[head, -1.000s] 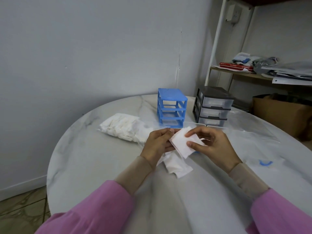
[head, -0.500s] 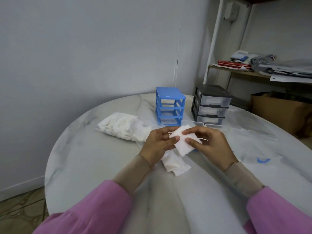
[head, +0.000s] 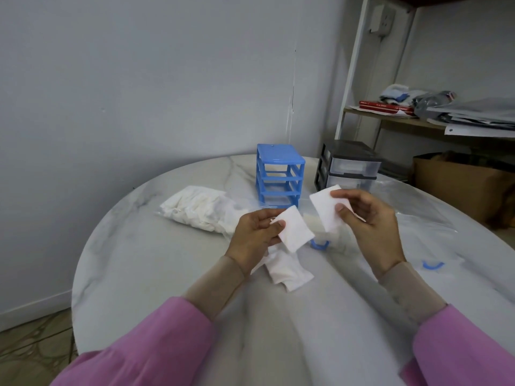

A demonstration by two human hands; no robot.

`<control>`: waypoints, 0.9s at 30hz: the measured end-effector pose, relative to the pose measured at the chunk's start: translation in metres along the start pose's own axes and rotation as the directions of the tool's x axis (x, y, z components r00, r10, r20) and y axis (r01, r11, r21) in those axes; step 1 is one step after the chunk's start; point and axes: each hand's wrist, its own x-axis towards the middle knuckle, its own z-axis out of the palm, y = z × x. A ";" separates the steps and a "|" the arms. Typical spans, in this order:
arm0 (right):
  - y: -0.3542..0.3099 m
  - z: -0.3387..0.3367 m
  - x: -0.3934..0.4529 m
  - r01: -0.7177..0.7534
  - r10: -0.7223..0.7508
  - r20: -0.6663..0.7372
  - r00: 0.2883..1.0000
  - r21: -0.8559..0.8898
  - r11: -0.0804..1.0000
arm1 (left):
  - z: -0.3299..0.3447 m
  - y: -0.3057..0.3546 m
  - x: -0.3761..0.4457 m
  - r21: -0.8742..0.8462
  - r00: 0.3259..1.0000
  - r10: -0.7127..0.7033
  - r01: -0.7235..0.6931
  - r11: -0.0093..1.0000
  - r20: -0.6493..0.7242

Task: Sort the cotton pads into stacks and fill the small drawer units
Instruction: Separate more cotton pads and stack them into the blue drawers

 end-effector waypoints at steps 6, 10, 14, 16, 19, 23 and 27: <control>-0.001 0.013 -0.009 -0.033 0.008 0.263 0.965 0.088 0.996 | 0.004 0.001 -0.003 -0.035 0.999 -0.039 0.040 0.999 0.021; 0.003 0.019 -0.015 -0.060 0.057 0.309 0.949 0.003 0.998 | 0.005 0.003 -0.004 -0.075 0.996 -0.081 0.084 0.994 0.041; 0.003 0.020 -0.016 -0.093 0.085 0.326 0.942 0.010 0.996 | 0.007 0.006 -0.004 -0.073 0.992 -0.117 0.120 0.990 0.046; 0.001 0.021 -0.017 -0.099 0.086 0.315 0.945 0.026 0.995 | 0.008 0.006 -0.004 -0.097 0.991 -0.128 0.132 0.987 0.047; 0.000 0.021 -0.018 -0.105 0.089 0.296 0.951 0.040 0.994 | 0.008 0.007 -0.004 -0.134 0.990 -0.129 0.137 0.981 0.065; 0.000 0.020 -0.019 -0.054 0.069 0.281 0.957 -0.059 0.997 | 0.008 0.009 -0.005 -0.149 0.989 -0.127 0.137 0.979 0.073; -0.001 0.020 -0.019 0.009 0.030 0.285 0.958 -0.134 0.991 | 0.008 0.010 -0.005 -0.166 0.988 -0.130 0.143 0.976 0.084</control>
